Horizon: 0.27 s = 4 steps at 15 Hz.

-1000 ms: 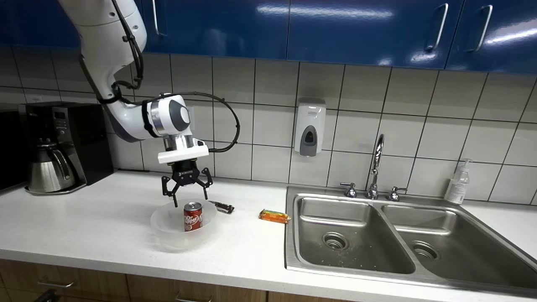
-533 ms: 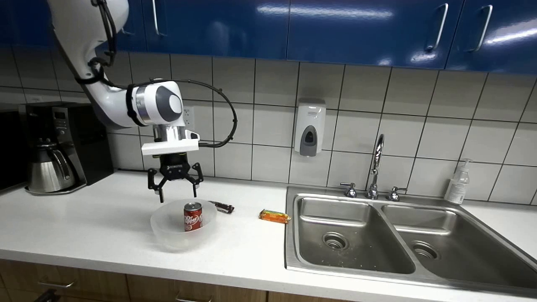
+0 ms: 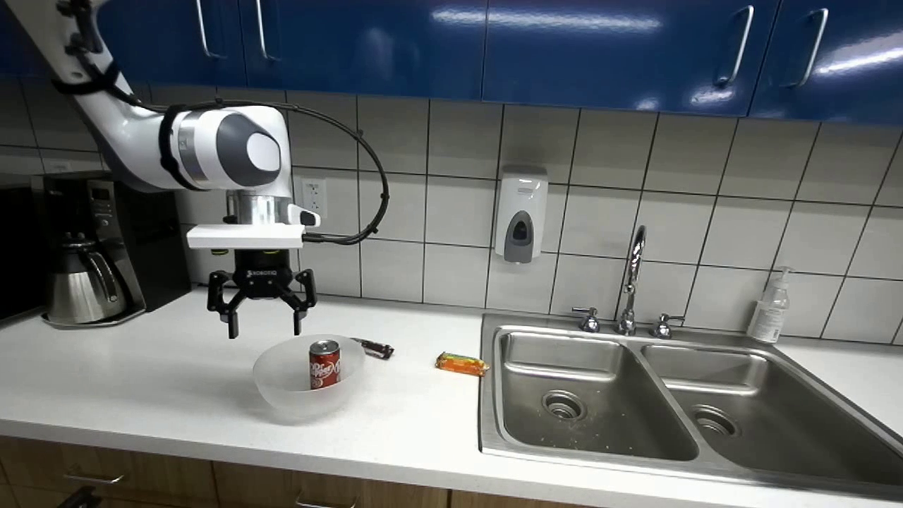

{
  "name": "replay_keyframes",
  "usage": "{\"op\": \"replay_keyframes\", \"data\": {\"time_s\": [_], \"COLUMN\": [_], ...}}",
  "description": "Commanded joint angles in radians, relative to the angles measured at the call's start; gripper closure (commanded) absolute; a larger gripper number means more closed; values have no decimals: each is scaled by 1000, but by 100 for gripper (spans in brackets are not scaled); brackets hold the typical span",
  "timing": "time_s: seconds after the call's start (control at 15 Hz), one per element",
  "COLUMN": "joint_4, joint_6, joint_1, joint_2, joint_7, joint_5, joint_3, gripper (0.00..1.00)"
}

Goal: Pick up the brown dr pepper can and place it in the clear bowl

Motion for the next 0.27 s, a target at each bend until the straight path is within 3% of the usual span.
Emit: {"op": "replay_keyframes", "data": {"time_s": [0.0, 0.07, 0.13, 0.2], "joint_4": [-161, -188, -97, -126], "joint_6": [32, 50, 12, 22], "joint_1": [5, 10, 3, 6], "joint_2": [-187, -214, -109, -141], "joint_7": [49, 78, 27, 41], "joint_5": [25, 20, 10, 10], "joint_3": [14, 17, 6, 7], "gripper": [0, 0, 0, 0]}}
